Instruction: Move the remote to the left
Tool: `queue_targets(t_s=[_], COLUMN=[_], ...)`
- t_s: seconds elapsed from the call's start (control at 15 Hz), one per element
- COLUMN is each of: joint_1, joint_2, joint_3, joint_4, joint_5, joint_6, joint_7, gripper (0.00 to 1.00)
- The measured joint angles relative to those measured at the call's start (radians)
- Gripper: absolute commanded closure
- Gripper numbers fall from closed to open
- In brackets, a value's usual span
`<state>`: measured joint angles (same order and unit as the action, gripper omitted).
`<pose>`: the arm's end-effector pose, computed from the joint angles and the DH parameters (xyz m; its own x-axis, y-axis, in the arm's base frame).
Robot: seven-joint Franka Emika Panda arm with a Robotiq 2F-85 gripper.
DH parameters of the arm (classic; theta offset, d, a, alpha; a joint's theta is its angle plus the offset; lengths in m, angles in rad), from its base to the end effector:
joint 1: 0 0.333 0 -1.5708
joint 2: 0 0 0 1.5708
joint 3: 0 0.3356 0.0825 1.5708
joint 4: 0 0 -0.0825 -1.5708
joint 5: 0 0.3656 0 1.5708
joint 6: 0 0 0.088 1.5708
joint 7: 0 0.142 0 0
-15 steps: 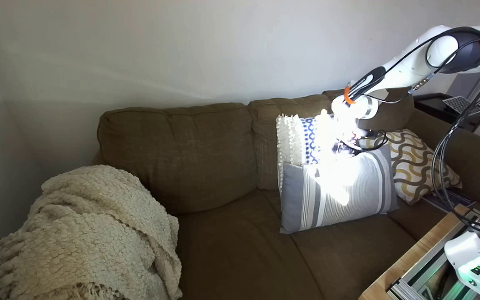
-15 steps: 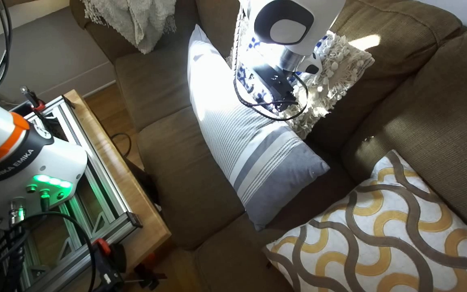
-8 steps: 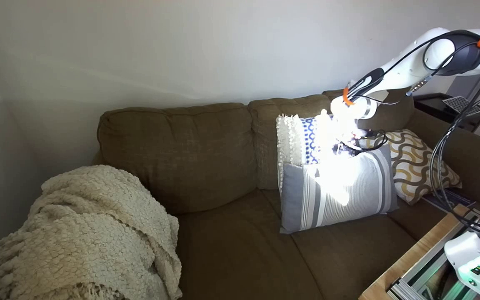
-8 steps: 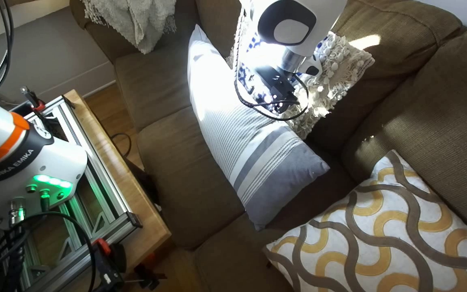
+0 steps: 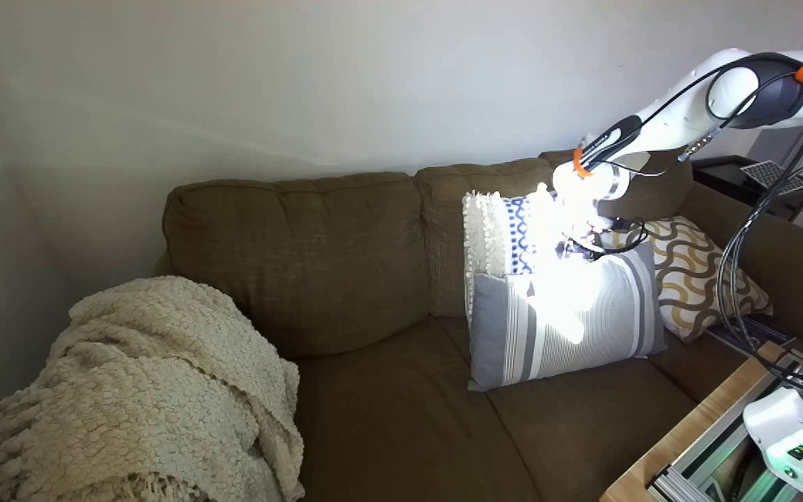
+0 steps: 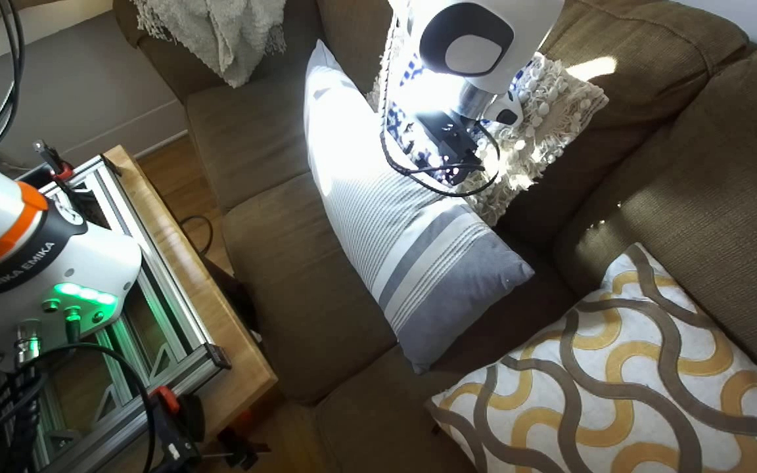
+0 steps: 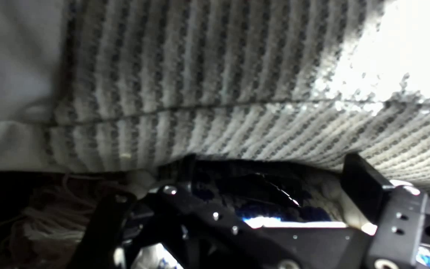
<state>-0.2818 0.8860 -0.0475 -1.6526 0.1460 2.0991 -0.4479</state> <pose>0.5786 -0.1850 0.0617 0.9293 0.0674 -0.3631 -0.0176 -0.9740 -0.2257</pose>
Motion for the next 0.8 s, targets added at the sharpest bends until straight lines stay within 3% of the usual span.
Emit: queue_targets(t_s=[0.33, 0.4, 0.8], joint_1=[0.000, -0.001, -0.002], joint_2=[0.006, 0.007, 0.005], joint_3=[0.000, 0.000, 0.000], joint_4=[0.004, 0.004, 0.006], joint_5=[0.000, 0.000, 0.000], joint_6=[0.000, 0.000, 0.000], joint_7=[0.004, 0.004, 0.005], gripper=[0.71, 0.75, 0.75])
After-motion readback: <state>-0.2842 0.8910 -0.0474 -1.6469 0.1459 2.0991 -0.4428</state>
